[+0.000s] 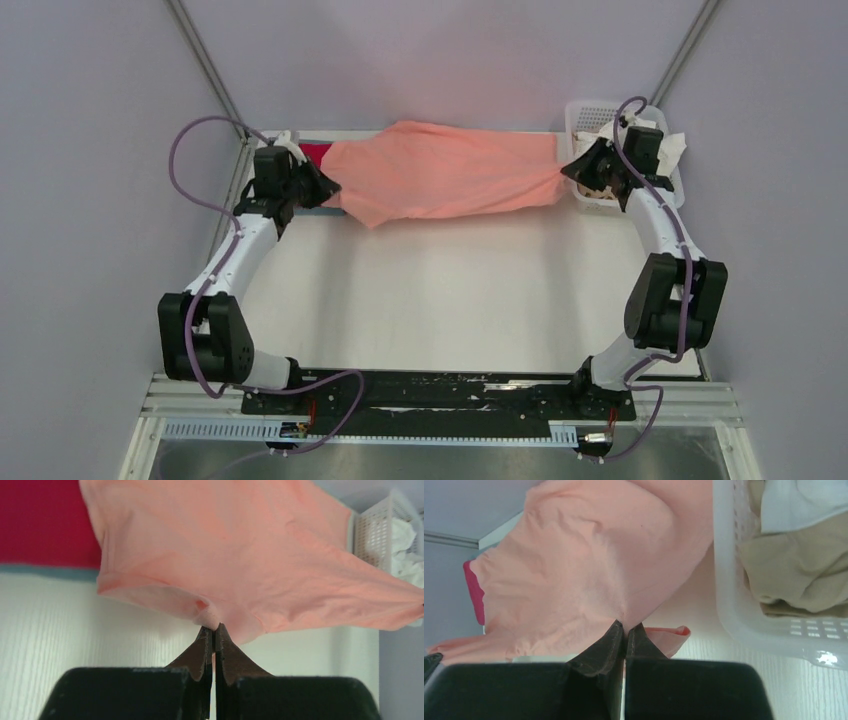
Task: Fold and stack the t-shirts
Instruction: Flatten out the tshirt
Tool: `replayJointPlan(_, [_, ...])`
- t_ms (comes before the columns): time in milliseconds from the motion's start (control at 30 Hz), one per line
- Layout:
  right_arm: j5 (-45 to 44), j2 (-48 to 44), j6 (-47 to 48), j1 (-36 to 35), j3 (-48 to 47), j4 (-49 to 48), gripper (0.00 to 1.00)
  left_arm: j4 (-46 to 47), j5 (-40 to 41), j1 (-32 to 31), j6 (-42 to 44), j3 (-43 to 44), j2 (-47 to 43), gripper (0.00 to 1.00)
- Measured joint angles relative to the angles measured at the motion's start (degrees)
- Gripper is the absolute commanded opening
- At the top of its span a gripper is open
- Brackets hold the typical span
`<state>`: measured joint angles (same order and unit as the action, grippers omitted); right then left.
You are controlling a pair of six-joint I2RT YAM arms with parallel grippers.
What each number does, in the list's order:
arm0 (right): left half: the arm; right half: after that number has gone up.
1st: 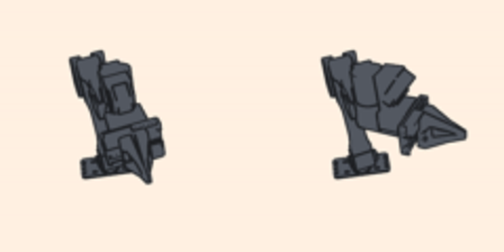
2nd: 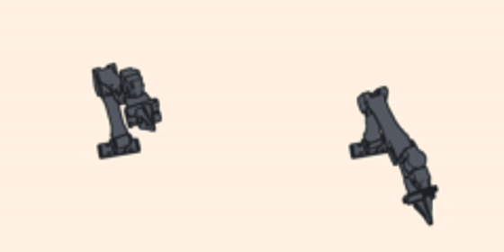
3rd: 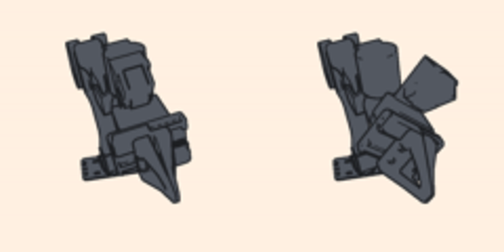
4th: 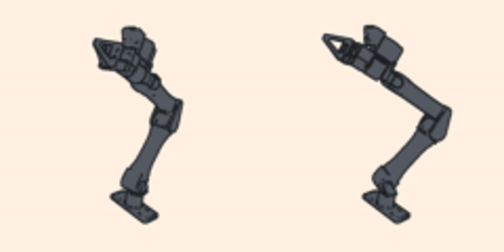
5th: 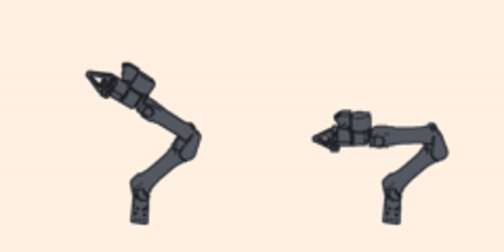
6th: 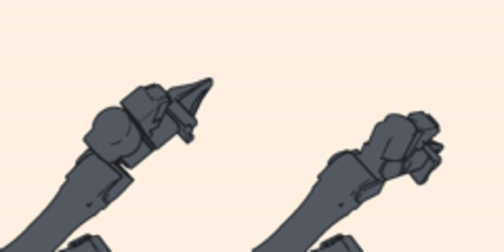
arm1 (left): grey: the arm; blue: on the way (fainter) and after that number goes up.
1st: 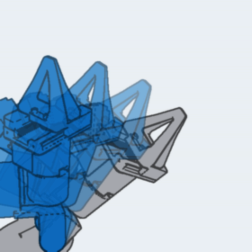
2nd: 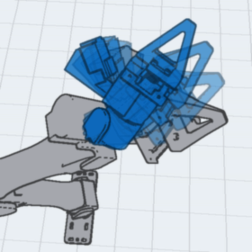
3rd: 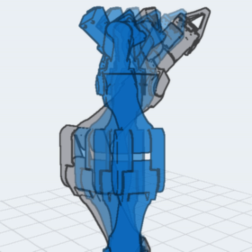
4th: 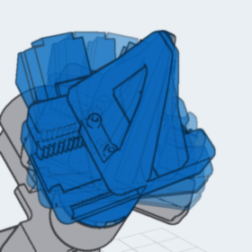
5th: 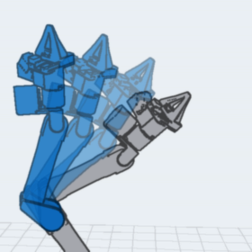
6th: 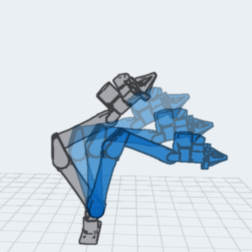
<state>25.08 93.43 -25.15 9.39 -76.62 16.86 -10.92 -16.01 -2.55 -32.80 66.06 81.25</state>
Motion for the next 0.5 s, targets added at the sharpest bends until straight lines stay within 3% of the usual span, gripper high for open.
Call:
replayJointPlan(167, [0.28, -0.9, -0.02, 0.61, 6.73, 0.74, 0.0, -0.63, 0.96, -0.57, -5.25, -14.03, -5.33, 0.0])
replayJointPlan(500, [-4.57, -8.2, 1.27, 0.81, 10.23, 9.7, 0.0, -6.82, 3.8, -4.11, -9.84, -22.93, -19.85, 0.0])
